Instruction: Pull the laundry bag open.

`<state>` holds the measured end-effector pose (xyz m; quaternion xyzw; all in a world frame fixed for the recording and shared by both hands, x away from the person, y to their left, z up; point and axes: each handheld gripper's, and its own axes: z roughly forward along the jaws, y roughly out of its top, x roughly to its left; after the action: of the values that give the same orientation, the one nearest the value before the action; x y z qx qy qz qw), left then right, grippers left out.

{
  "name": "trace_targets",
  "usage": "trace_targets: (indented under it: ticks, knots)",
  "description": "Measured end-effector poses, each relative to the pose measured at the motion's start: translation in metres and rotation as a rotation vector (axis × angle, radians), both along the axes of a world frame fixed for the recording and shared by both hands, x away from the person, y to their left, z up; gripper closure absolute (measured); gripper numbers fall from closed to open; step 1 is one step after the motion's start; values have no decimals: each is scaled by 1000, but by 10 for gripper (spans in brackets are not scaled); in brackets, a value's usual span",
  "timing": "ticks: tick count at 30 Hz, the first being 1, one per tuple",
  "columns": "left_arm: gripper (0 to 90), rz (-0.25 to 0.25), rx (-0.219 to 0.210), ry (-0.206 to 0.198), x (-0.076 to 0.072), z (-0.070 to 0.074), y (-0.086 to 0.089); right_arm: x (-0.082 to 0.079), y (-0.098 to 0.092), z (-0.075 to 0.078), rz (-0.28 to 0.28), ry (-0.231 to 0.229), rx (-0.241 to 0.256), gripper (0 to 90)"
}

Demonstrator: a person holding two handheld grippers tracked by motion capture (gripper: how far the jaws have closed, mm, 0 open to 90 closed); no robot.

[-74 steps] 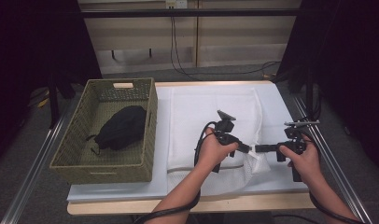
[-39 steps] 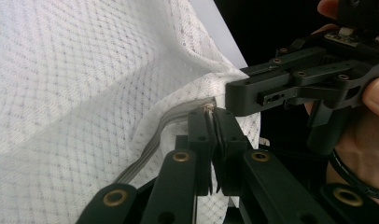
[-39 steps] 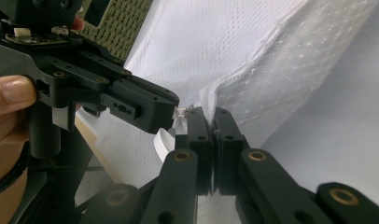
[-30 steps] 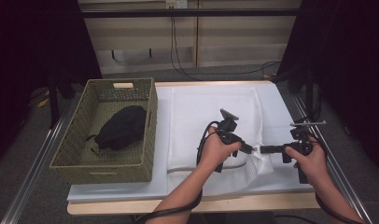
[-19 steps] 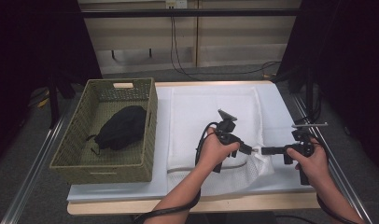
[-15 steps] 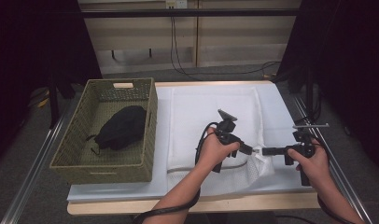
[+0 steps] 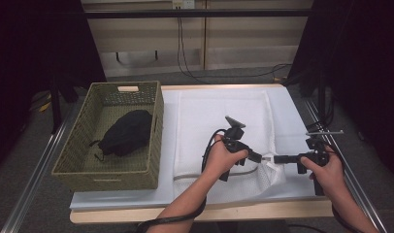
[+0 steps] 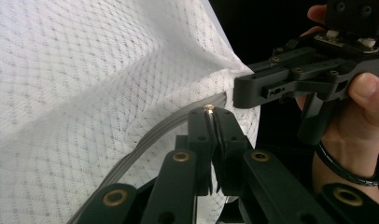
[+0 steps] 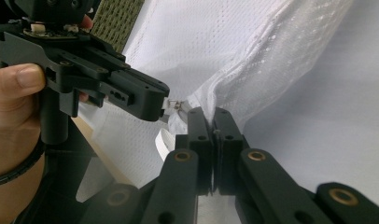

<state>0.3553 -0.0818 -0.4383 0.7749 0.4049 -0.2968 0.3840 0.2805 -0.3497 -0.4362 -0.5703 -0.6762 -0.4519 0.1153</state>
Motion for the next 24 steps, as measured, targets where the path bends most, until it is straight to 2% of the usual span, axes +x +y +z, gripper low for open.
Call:
trace_targets:
  ticks: [6, 7, 10, 12, 14, 15, 16, 18, 19, 20, 21, 24]
  knots:
    - [868, 8, -1, 9, 0, -3, 3, 0, 1, 0, 4, 5, -7, 887]
    - [868, 13, -8, 10, 1, -4, 4, -1, 1, 0, 1, 16, -8, 887]
    - [868, 16, -19, 25, 0, -5, 4, -1, 1, 0, 3, 8, -8, 887]
    - [868, 4, -9, 12, 0, -6, 5, -1, 1, 0, 5, 5, -10, 888]
    - [868, 11, -13, 16, -1, -7, 4, -2, 1, -1, 8, 9, -6, 889]
    - [868, 6, 0, -2, 0, -7, 5, -2, 0, -1, 5, 7, -14, 888]
    - [868, 6, 0, -2, 0, -7, 5, -2, 0, -1, 5, 7, -14, 888]
    - [868, 8, -22, 29, 1, -8, 6, -3, -2, -1, 2, 15, -6, 889]
    - [868, -3, -17, 12, 1, -7, 6, -3, -2, -1, 2, 9, -2, 889]
    - [868, -3, -17, 12, 1, -7, 6, -3, -2, -1, 0, 12, 2, 889]
    - [868, 5, -2, -4, 2, -5, 6, -3, -2, 0, 0, 12, -6, 889]
    - [868, 9, -11, 14, 3, -6, 8, -3, -5, 0, -11, 5, -11, 889]
